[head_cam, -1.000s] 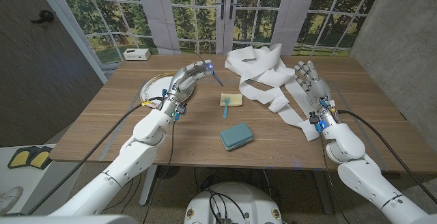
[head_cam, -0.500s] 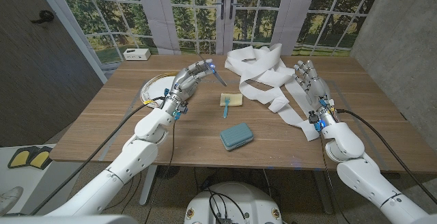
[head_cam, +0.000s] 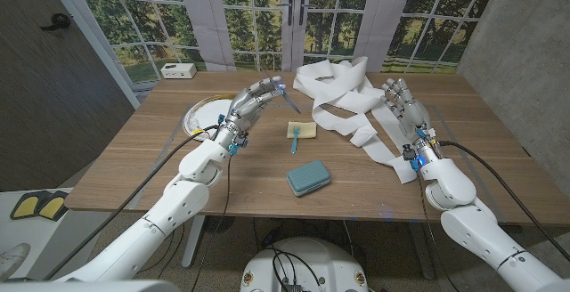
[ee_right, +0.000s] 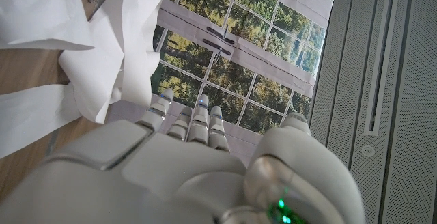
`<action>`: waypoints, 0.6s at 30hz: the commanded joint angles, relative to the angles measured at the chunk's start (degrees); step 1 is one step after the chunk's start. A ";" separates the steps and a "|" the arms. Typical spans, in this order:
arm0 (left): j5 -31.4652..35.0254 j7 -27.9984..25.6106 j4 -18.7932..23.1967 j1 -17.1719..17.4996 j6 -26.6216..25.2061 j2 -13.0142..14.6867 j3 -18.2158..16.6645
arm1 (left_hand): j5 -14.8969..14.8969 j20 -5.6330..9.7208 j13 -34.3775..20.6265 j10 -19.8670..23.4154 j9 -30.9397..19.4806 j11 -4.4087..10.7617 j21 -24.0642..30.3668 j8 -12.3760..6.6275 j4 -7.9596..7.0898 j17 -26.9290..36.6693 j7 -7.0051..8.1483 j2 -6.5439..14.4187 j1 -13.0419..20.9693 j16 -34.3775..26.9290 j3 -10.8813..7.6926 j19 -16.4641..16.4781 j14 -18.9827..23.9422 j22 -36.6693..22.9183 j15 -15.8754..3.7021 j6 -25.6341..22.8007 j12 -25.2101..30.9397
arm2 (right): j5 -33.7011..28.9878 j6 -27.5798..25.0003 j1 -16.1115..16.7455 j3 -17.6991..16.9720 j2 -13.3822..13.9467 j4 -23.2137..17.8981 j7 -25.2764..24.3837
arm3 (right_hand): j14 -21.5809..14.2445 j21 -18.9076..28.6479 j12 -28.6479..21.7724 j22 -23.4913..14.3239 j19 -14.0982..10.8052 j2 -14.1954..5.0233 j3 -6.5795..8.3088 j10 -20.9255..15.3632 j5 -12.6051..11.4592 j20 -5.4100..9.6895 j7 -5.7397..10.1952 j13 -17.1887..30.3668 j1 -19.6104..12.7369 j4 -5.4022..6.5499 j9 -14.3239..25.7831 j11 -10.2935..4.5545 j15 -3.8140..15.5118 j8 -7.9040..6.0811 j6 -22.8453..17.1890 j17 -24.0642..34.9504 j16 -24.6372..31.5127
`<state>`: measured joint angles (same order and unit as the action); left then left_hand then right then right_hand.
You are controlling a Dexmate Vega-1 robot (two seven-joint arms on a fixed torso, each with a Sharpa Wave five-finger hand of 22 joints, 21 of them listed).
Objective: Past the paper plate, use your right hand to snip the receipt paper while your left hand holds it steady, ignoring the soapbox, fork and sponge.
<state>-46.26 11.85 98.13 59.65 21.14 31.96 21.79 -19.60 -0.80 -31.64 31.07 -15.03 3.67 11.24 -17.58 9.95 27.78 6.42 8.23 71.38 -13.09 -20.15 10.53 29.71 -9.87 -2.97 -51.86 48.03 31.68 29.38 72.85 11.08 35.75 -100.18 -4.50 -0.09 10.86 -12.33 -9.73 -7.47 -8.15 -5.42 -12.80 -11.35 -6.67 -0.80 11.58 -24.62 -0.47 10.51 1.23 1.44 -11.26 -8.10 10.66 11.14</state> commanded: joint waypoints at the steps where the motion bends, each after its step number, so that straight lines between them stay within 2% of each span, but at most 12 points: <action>1: -4.60 5.04 -0.87 -0.95 -1.32 -0.63 0.30 | -0.29 0.34 -0.88 8.53 -0.19 7.78 -0.11 -0.21 -0.42 0.24 -0.26 0.42 -0.07 0.12 -1.07 0.12 0.61 -0.03 -10.21 -0.42 0.33 | -0.33 0.34 0.46 0.10 0.24 -0.53 -0.05 | 0.17 -0.10 0.17 -0.09 0.12 0.16 0.30 -0.22 0.29 -0.29 0.24 0.23 -0.94 -0.15 0.28 -0.11 0.43 -0.28 -0.15 0.17 0.26; 11: -7.64 9.23 -2.36 -2.45 -3.71 -1.00 0.72 | -0.20 0.19 -0.37 8.51 -0.12 7.67 -0.02 0.03 -0.19 0.40 -0.29 0.40 0.26 -0.30 -1.20 0.36 1.88 -0.03 -10.31 -0.58 0.28 | -0.64 0.48 1.07 -0.02 0.16 -0.99 -0.50 | 0.29 -0.08 0.19 -0.10 0.13 0.26 0.46 -0.25 0.32 -0.27 0.20 0.25 -1.27 -0.42 0.28 -0.06 0.45 -0.25 -0.14 0.14 0.20; 15: -8.57 10.32 -2.84 -2.77 -4.31 -1.45 0.80 | -0.13 0.29 -0.13 8.70 -0.08 7.62 0.01 0.07 -0.08 0.43 -0.19 0.19 0.36 -0.48 -1.13 0.48 2.46 -0.03 -10.42 -0.79 0.29 | -0.40 -0.05 1.15 -0.09 0.49 -1.32 -0.38 | 0.63 -0.16 0.23 -0.11 0.44 0.39 0.57 -0.25 0.36 -0.74 0.21 0.27 -1.46 -0.62 0.28 -0.08 -0.24 -0.20 -0.08 0.12 0.08; 18: -8.90 11.03 -3.21 -2.94 -4.35 -1.76 0.75 | -0.01 0.76 0.36 8.82 -0.01 7.63 0.40 0.32 -0.06 0.62 -0.42 0.30 0.63 -1.15 -1.14 1.68 4.25 -0.04 -10.51 -0.82 0.23 | -0.59 0.26 1.11 -0.12 0.44 -1.27 -0.34 | 0.67 -0.17 0.25 -0.12 0.50 0.43 0.59 -0.22 0.38 -0.84 0.23 0.27 -1.49 -0.67 0.28 -0.12 -0.25 -0.18 -0.06 0.13 0.08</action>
<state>-52.48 19.24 96.18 57.64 18.24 31.08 22.36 -19.43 -0.32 -31.65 31.09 -14.97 3.66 11.24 -17.39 9.80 28.04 6.20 8.05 71.19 -13.56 -20.77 11.01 32.40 -9.88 -2.98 -52.07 47.89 31.35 29.71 73.63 11.15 36.01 -100.97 -4.67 0.44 10.86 -12.33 -9.72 -7.16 -7.93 -4.94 -12.79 -11.01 -6.98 -0.81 11.58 -25.44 -0.95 10.51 1.23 1.34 -11.26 -8.09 10.66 11.13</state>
